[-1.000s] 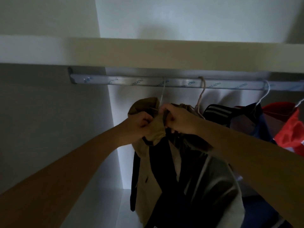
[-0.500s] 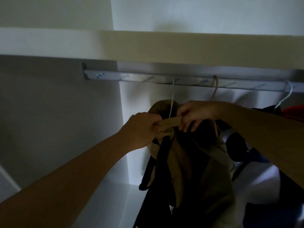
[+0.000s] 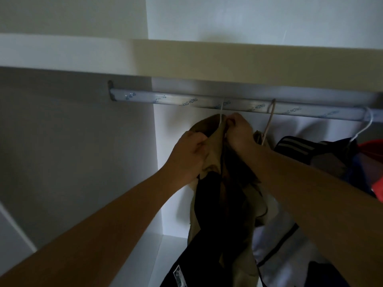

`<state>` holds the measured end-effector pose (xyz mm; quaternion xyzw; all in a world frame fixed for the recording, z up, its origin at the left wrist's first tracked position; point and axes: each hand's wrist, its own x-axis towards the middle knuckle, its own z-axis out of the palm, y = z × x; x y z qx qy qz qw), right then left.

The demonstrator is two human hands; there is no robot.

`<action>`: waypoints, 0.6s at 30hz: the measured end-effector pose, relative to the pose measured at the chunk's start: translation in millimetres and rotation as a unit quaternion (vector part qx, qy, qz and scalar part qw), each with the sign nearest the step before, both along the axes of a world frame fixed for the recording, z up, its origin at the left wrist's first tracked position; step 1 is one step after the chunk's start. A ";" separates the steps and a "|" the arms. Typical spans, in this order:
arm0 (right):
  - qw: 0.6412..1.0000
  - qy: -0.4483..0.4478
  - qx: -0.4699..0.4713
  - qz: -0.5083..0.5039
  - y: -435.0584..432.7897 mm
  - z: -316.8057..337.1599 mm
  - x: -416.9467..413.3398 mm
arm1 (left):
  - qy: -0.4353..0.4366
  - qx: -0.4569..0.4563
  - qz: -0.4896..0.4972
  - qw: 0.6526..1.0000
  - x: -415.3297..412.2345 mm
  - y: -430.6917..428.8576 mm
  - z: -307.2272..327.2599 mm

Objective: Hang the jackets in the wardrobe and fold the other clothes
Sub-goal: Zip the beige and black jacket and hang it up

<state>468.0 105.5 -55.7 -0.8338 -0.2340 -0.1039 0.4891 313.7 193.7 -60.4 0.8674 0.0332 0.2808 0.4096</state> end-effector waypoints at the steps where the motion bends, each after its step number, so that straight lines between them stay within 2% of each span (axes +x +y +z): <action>1: 0.997 0.042 0.066 0.012 4.9 1.0 -3.5 | -0.004 -0.022 0.000 1.000 0.9 -0.4 0.6; 3: 0.984 0.126 0.119 0.042 11.5 -1.2 -11.1 | -0.012 -0.076 -0.009 0.997 -0.6 -0.8 -2.8; 5: 0.972 0.211 0.101 0.037 9.5 -10.9 -19.8 | 0.002 -0.104 0.006 0.995 -7.4 -5.1 -14.5; 6: 0.965 0.246 0.085 0.031 5.4 -17.1 -26.2 | 0.033 -0.102 0.025 0.994 -12.2 -7.6 -24.8; 8: 0.956 0.287 0.047 0.037 -6.2 -29.3 -42.8 | 0.159 -0.127 0.033 0.979 -22.6 -13.7 -47.8; 10: 0.968 0.244 -0.024 0.062 -20.5 -40.3 -59.8 | 0.298 -0.159 -0.017 0.941 -30.5 -22.8 -65.3; 11: 0.975 0.199 -0.059 0.074 -28.6 -44.2 -66.5 | 0.343 -0.128 -0.028 0.930 -30.1 -25.0 -74.0; 13: 0.982 0.119 -0.114 0.092 -43.4 -49.4 -77.2 | 0.352 -0.025 -0.014 0.935 -28.1 -25.3 -83.6; 15: 0.981 0.103 -0.135 0.095 -53.4 -56.5 -84.4 | 0.334 0.055 0.015 0.941 -27.8 -24.6 -89.5; 18: 0.967 0.209 -0.074 0.124 -49.9 -55.0 -96.2 | 0.310 0.022 0.054 0.949 -28.8 -25.9 -92.1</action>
